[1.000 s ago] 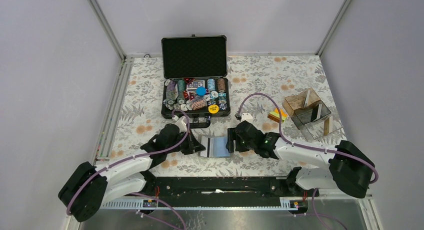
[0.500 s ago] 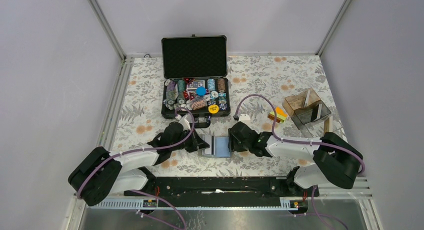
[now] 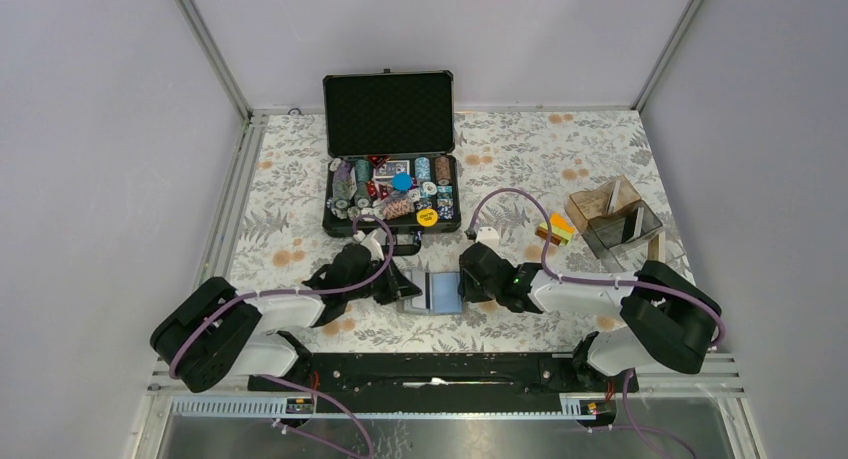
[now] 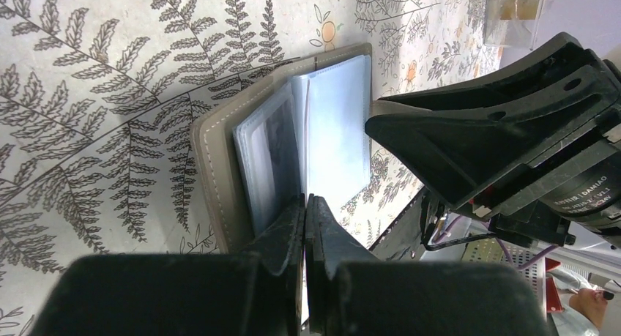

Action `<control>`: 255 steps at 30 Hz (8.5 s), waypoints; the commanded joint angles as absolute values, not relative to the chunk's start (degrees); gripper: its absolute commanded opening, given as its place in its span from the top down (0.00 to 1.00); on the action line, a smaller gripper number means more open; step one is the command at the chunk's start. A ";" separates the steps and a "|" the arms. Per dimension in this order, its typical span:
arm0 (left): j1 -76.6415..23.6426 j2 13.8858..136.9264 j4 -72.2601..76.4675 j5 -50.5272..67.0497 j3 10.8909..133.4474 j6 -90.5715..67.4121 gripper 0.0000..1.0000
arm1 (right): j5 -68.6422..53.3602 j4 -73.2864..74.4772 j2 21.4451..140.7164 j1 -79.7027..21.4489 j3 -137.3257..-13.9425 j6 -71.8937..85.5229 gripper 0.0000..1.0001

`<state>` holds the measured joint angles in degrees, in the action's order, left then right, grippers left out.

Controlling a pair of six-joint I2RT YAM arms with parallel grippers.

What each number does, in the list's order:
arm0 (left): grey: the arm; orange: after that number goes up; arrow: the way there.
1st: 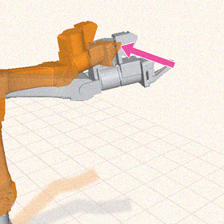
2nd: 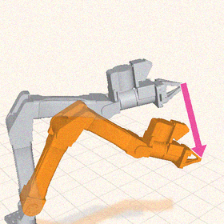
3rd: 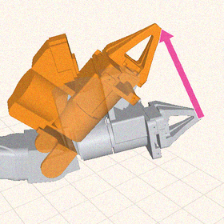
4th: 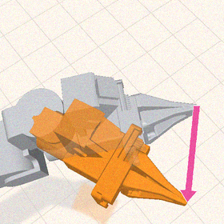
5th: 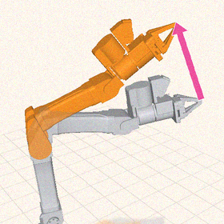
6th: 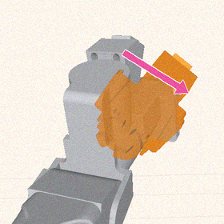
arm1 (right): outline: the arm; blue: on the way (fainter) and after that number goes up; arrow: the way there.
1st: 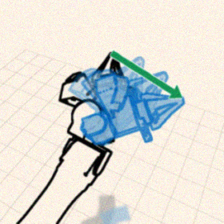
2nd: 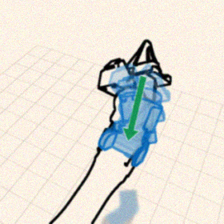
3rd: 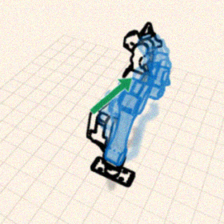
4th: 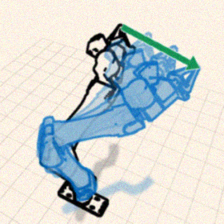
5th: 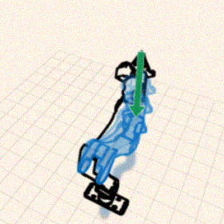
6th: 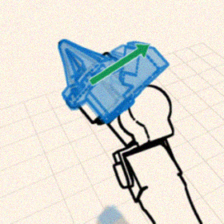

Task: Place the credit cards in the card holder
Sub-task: Insert the credit card into the card holder.

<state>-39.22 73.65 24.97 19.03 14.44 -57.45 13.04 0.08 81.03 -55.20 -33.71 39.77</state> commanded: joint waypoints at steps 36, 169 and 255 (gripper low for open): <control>-43.14 75.52 38.14 11.53 7.66 -73.82 1.00 | 16.08 1.26 84.15 -55.72 -35.28 40.91 0.82; -52.65 80.95 23.20 7.16 26.68 -65.43 0.53 | 15.10 2.97 82.47 -55.77 -35.46 40.60 0.92; -51.44 63.02 5.23 -5.45 18.87 -60.05 0.75 | 0.55 -1.74 72.04 -51.15 -31.94 37.69 0.62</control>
